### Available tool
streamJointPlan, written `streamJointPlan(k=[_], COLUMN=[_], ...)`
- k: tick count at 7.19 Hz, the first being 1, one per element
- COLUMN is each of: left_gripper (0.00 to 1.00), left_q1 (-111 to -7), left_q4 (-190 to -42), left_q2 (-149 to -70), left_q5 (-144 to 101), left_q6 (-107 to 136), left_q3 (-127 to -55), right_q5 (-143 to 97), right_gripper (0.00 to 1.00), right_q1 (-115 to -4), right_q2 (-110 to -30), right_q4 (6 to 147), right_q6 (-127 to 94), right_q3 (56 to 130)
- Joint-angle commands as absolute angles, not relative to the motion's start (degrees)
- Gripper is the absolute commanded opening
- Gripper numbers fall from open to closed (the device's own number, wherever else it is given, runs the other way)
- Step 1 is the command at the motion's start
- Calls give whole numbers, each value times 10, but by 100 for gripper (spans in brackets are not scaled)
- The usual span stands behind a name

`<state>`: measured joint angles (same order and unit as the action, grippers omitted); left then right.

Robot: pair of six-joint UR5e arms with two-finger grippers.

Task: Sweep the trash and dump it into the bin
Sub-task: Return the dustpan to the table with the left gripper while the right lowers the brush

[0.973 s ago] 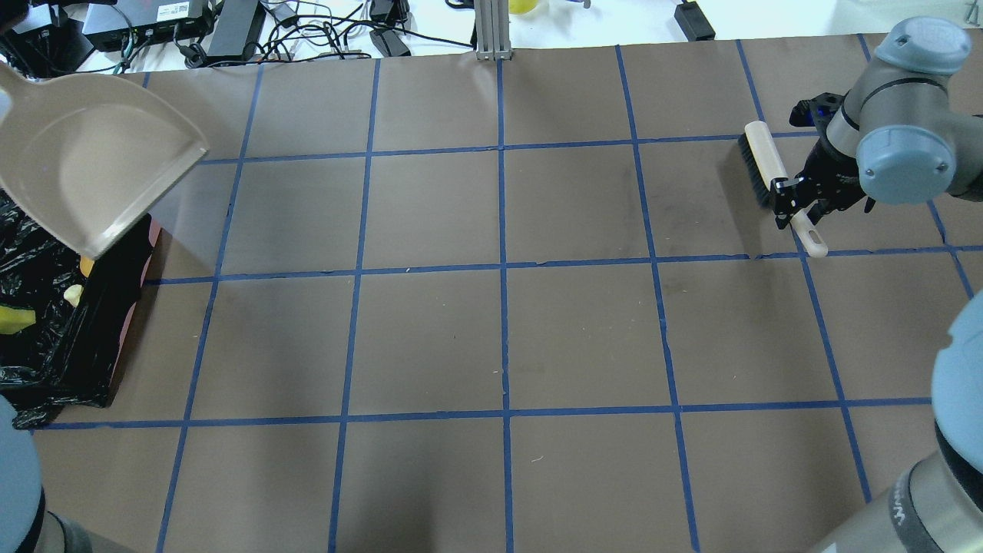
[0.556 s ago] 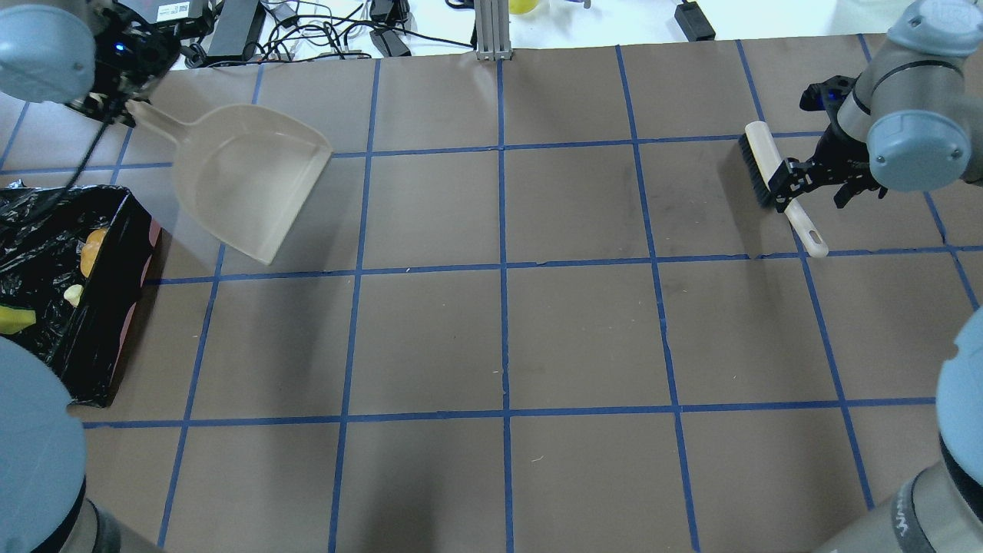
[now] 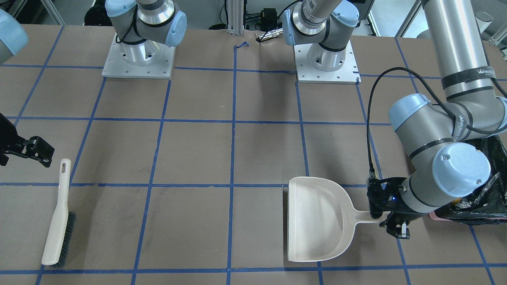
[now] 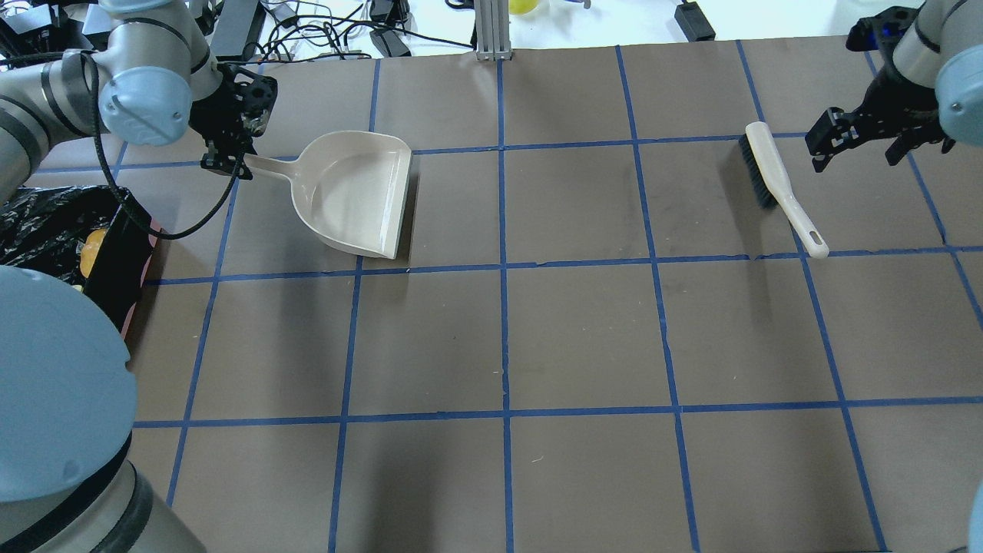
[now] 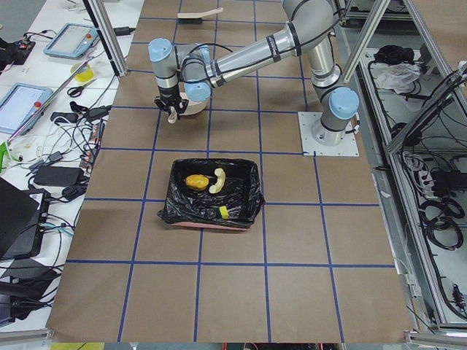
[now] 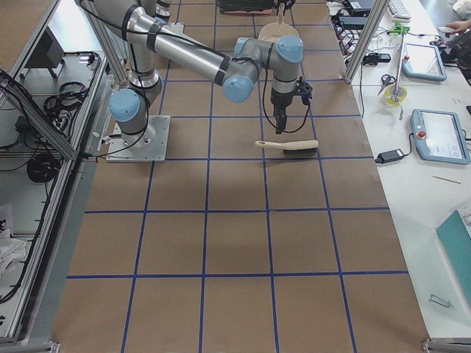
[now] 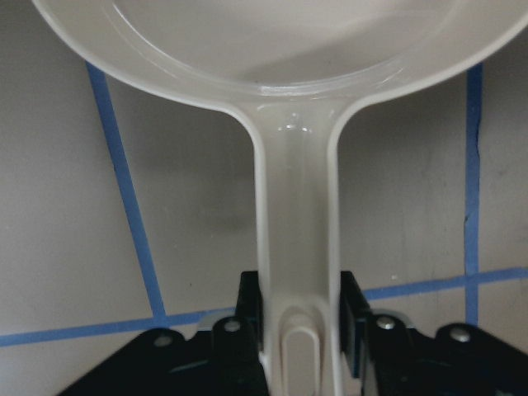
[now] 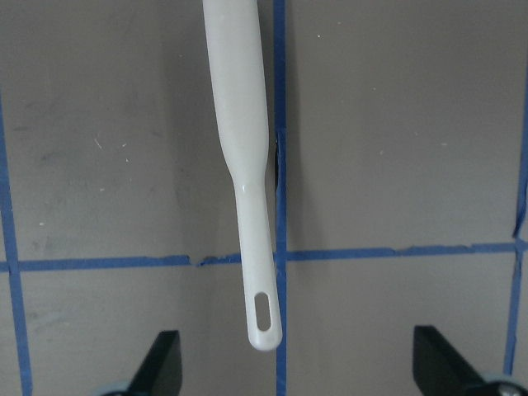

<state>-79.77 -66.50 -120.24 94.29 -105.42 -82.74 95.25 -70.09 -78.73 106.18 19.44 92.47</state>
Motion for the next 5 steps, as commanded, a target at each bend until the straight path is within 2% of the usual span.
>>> streamJointPlan(k=[1, 2, 5], left_gripper=[0, 0, 0], left_q1=[-802, -802, -796], left_q4=[-653, -651, -641], left_q2=[-1213, -1214, -1219], left_q5=[926, 914, 935], left_q6=[-1032, -1023, -1038], left_q3=[-823, -826, -831], right_q5=[992, 991, 926], right_gripper=[100, 100, 100], right_q1=[-712, -721, -736], right_q2=[-837, -861, -866], right_q4=[924, 908, 908], right_q6=[177, 178, 157], right_q3=[870, 866, 864])
